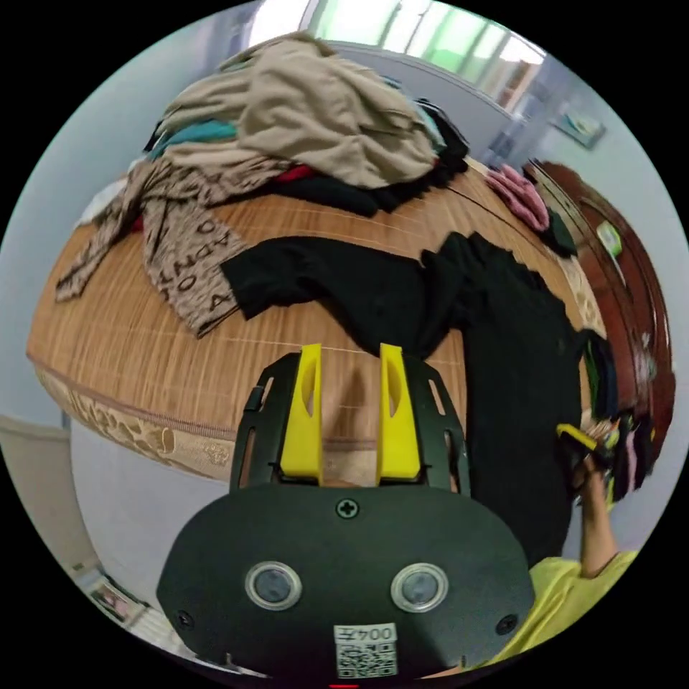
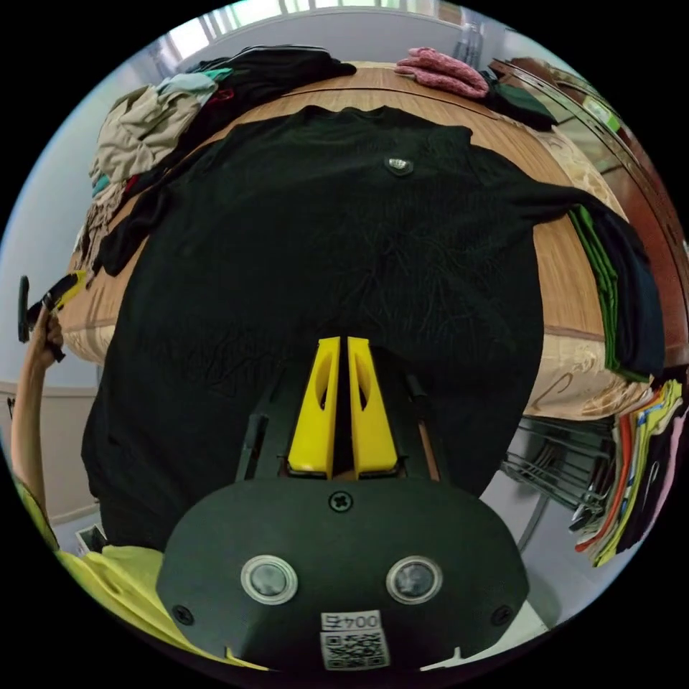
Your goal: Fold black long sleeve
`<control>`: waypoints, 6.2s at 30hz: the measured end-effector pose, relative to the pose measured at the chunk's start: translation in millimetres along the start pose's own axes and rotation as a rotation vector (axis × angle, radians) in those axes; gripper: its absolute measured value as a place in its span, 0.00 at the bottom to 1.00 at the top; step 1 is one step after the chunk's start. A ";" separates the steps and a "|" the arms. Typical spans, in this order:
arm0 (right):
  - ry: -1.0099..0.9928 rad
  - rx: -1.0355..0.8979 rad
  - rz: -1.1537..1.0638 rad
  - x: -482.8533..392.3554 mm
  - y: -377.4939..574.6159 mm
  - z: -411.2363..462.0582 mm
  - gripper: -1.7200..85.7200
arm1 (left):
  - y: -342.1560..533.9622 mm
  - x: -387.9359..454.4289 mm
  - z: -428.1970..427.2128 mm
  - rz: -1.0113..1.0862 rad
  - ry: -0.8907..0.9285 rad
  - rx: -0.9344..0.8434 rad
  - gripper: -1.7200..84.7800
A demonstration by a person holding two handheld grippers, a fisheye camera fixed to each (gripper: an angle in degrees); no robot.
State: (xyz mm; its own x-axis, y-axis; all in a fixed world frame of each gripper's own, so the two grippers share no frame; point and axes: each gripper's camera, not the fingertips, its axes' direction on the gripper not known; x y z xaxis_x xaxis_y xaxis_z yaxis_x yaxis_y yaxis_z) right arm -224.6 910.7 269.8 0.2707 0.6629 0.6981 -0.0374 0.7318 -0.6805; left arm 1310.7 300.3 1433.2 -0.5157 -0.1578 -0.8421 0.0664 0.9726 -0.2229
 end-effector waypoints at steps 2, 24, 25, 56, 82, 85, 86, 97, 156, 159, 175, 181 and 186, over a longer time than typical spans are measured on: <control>-0.044 0.019 0.035 -0.9 -3.2 6.7 0.06 | -11.0 -27.4 1.2 -0.112 0.049 0.014 0.17; 0.037 0.017 0.000 -52.5 -57.4 60.6 0.05 | -106.1 -67.1 41.6 -0.212 -0.168 -0.134 0.10; 0.026 0.016 0.004 -52.3 -60.6 63.3 0.05 | -108.4 -63.4 39.2 -0.202 -0.170 -0.136 0.08; 0.127 -0.053 -0.113 -86.1 -167.1 127.5 0.05 | -117.4 -24.0 -50.6 -0.156 -0.493 0.072 0.10; -0.049 -0.555 -0.214 -62.1 -305.5 161.1 0.01 | 13.3 424.8 6.9 0.629 -0.028 0.025 0.03; 0.069 -0.459 -0.299 -74.8 -297.7 153.0 0.02 | 15.7 473.5 34.1 0.674 -0.081 -0.001 0.03; 0.101 -0.416 -0.296 -76.8 -294.4 149.7 0.02 | 16.1 481.8 40.3 0.682 -0.093 -0.012 0.03; 0.010 -0.348 -0.324 -49.0 -300.9 123.2 0.02 | 12.5 581.0 105.7 0.720 -0.260 -0.193 0.02; -0.296 0.490 0.339 512.6 -200.6 -319.7 0.16 | -66.6 755.4 145.3 0.834 -0.254 -0.390 0.21; -0.314 0.560 0.461 578.9 -200.7 -349.3 0.17 | -59.0 757.8 155.5 0.861 -0.278 -0.423 0.22; -0.618 0.746 1.036 818.0 -226.8 -402.7 0.16 | -53.3 768.7 165.1 0.872 -0.284 -0.447 0.19; -0.484 0.695 1.012 828.9 -262.8 -408.9 0.17 | -55.8 770.7 168.3 0.880 -0.289 -0.480 0.18; -0.420 0.670 1.010 819.9 -287.5 -407.5 0.17 | -54.7 772.8 169.5 0.897 -0.300 -0.498 0.18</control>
State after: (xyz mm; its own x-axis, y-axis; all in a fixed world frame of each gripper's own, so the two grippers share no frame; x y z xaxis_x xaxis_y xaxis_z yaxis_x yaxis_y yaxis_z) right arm 400.1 1179.5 946.9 -0.4786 0.8771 0.0400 -0.5553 -0.2671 -0.7876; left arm 1053.3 96.2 711.3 -0.2163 0.6807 -0.6999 -0.0739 0.7034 0.7069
